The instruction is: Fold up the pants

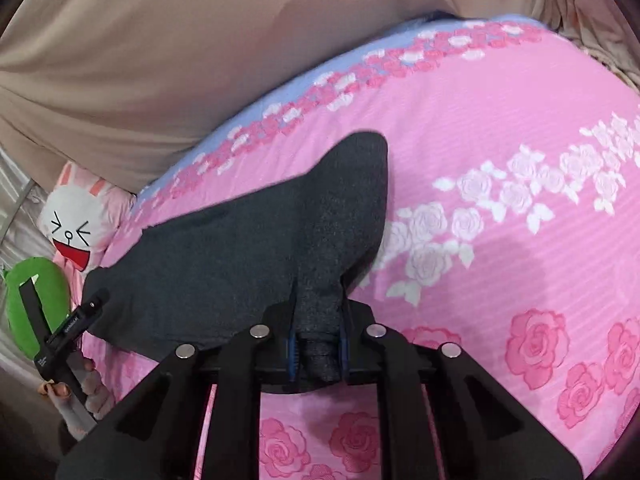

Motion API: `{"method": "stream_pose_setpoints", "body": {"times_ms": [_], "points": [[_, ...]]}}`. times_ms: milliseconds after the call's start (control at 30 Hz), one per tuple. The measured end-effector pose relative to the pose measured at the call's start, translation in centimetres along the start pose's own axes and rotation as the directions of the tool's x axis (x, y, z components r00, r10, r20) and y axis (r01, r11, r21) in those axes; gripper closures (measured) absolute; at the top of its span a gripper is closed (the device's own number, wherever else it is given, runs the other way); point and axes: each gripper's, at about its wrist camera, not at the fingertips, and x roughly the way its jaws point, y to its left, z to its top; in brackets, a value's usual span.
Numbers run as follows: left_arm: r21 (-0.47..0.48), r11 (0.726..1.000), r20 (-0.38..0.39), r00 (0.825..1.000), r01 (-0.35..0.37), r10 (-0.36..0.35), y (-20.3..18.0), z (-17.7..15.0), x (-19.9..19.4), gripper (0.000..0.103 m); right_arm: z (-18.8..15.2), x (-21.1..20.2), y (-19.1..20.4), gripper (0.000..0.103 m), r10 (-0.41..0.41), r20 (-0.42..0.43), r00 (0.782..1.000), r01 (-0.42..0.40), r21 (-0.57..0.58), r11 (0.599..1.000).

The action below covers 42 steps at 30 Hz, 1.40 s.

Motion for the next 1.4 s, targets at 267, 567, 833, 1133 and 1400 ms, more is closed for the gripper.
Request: {"method": "stream_pose_setpoints", "body": {"times_ms": [267, 567, 833, 1133, 1400], "points": [[0.054, 0.998, 0.017, 0.999, 0.031, -0.032, -3.1, -1.1, -2.4, 0.017, 1.5, -6.7, -5.7, 0.094, -0.164, 0.125, 0.979, 0.162, 0.025, 0.986], [0.084, 0.995, -0.044, 0.998, 0.053, -0.050, -4.6, -2.2, -1.0, 0.017, -0.9, -12.6, -7.9, 0.077, -0.448, 0.207, 0.870, 0.446, 0.056, 0.893], [-0.013, 0.997, -0.036, 0.997, 0.071, -0.071, -2.7, -2.2, -1.0, 0.016, -4.6, -2.1, 6.7, 0.021, -0.169, -0.039, 0.985, 0.145, -0.355, 0.924], [-0.022, 0.993, -0.038, 0.992, 0.117, -0.118, -2.5, -2.2, -1.0, 0.016, -0.6, -2.7, 6.3, 0.093, -0.201, 0.008, 0.980, 0.195, -0.284, 0.939], [-0.006, 0.993, -0.018, 0.993, 0.115, -0.115, -2.9, -2.3, -1.4, 0.016, -2.5, 2.8, 13.8, 0.087, 0.011, -0.136, 0.991, -0.057, -0.339, 0.939]]}}
